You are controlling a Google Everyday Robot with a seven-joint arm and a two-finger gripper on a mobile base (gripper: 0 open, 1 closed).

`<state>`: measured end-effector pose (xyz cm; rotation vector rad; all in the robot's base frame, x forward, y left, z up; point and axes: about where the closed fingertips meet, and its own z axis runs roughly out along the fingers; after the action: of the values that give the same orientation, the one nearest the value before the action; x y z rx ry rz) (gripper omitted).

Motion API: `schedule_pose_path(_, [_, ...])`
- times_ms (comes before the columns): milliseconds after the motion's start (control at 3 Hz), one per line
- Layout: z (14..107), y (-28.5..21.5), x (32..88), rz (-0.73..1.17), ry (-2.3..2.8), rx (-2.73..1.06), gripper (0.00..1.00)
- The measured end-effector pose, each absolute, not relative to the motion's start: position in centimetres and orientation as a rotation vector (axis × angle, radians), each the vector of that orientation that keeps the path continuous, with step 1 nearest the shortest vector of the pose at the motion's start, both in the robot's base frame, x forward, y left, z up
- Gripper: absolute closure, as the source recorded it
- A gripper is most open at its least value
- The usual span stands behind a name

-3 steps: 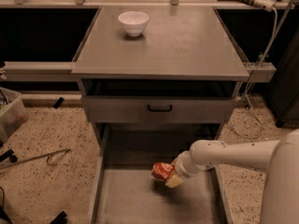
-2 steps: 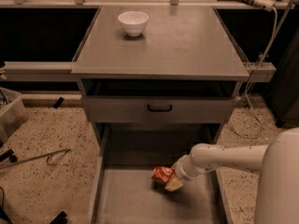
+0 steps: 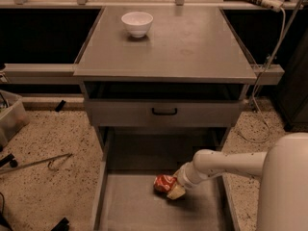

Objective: Place coke can into middle drawer

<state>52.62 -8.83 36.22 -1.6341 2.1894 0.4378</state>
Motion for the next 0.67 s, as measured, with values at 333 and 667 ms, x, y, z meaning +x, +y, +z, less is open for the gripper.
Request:
schedule_pose_path(333, [36.22, -8.82, 52.62, 0.438, 2.189, -1.634, 0.81])
schedule_pose_path(667, [36.22, -8.82, 52.62, 0.438, 2.189, -1.634, 0.58])
